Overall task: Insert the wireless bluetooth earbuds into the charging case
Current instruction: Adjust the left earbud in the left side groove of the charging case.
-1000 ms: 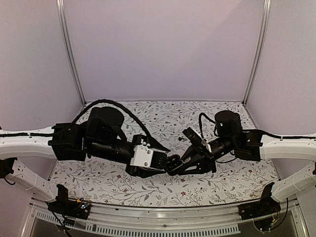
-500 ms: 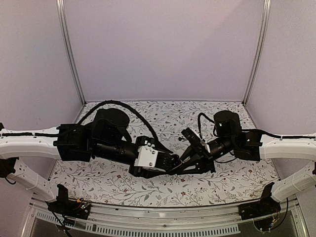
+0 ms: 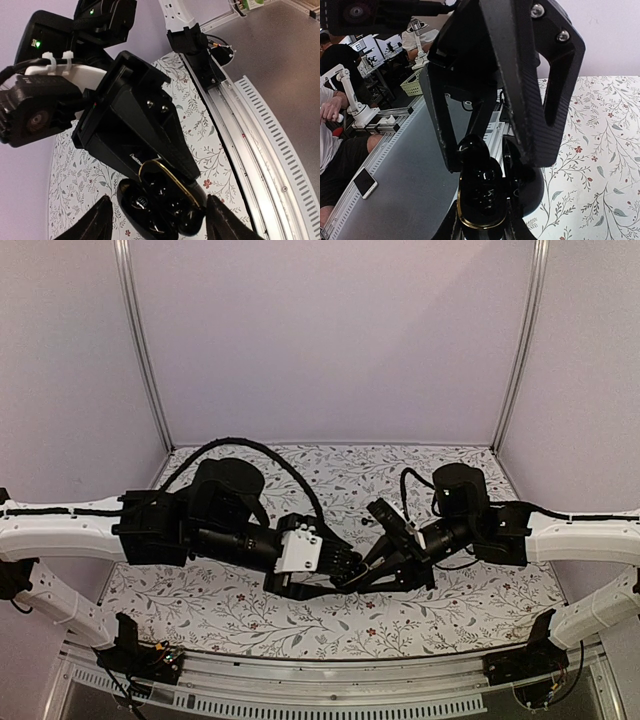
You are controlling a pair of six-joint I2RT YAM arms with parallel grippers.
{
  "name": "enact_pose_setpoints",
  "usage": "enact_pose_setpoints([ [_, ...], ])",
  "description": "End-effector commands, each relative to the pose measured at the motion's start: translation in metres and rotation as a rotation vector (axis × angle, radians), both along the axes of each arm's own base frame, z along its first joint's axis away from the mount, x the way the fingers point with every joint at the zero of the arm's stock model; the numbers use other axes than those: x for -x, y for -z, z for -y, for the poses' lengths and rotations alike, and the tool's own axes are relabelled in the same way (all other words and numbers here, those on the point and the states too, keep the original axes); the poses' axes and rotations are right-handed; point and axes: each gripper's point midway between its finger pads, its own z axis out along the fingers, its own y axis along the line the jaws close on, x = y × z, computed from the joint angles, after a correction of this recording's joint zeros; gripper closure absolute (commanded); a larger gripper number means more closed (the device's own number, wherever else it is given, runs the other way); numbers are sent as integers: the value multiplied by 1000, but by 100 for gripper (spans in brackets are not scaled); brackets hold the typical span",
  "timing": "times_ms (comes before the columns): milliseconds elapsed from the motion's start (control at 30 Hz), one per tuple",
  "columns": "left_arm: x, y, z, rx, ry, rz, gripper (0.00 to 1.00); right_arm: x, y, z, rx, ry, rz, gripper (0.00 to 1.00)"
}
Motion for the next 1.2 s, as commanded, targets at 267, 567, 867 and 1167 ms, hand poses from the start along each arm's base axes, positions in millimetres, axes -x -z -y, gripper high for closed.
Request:
enact_pose_setpoints([
  [267, -5, -44, -14, 154, -16, -58, 26, 8, -12, -2, -29, -29, 28, 100],
  [567, -7, -33, -17, 117, -31, -102, 24, 8, -16, -2, -34, -22, 34, 100],
  [867, 5, -23, -19, 84, 34, -127, 23, 4, -14, -4, -27, -1, 40, 100],
  [1167, -7, -9, -14, 35, -12, -144, 24, 2, -14, -4, -25, 13, 44, 100],
])
